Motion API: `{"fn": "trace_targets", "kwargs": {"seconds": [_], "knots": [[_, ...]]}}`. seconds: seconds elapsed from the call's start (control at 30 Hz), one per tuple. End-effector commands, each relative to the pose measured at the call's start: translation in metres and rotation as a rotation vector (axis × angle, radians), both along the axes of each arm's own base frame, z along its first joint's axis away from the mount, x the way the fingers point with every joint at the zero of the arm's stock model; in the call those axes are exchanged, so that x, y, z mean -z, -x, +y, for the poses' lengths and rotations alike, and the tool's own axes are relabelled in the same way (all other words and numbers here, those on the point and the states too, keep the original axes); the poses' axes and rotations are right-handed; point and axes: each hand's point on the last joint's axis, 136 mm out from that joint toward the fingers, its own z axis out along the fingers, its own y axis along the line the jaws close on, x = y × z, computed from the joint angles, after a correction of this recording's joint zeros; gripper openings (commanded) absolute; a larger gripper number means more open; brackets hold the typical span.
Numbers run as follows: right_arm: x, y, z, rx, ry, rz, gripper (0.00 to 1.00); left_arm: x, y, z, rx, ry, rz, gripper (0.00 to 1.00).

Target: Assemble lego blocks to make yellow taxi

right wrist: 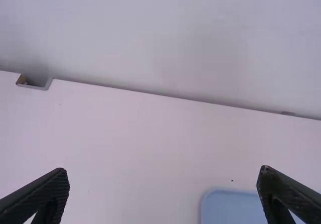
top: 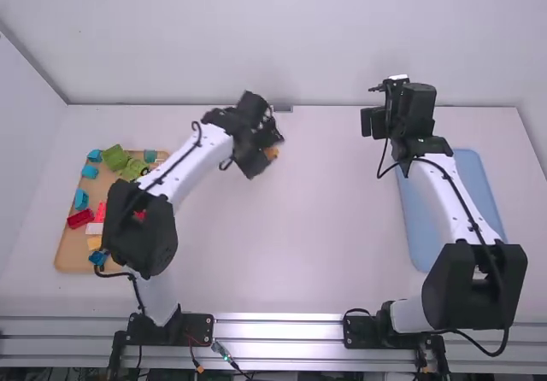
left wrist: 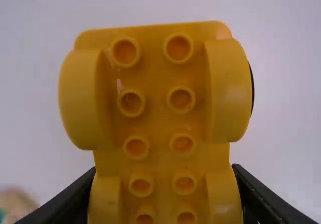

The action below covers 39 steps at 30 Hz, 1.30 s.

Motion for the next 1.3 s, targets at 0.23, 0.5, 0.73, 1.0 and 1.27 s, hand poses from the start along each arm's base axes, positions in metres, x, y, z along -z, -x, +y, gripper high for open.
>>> {"fn": "trace_targets", "kwargs": {"seconds": [0.23,0.5,0.73,1.0,1.27], "knots": [[-0.009,-0.005,-0.001,0.006,-0.002,-0.018,0.99,0.097,0.083,-0.042,0.637,-0.247,0.042,0.41],[-0.009,-0.005,-0.001,0.007,-0.004,-0.019,0.99,0.131,0.098,-0.047,0.657,-0.185,0.018,0.33],[-0.009,-0.006,0.000,0.004,-0.006,-0.020,0.99,0.125,0.083,-0.057,0.511,-0.108,-0.028,0.99],[-0.009,-0.005,-0.001,0.007,-0.004,-0.018,0.99,0.069,0.043,-0.063,0.353,-0.091,-0.091,0.99],[-0.009,-0.005,-0.001,0.007,-0.003,-0.018,0.99,-0.022,0.016,-0.025,0.090,0.077,-0.030,0.99]]}}
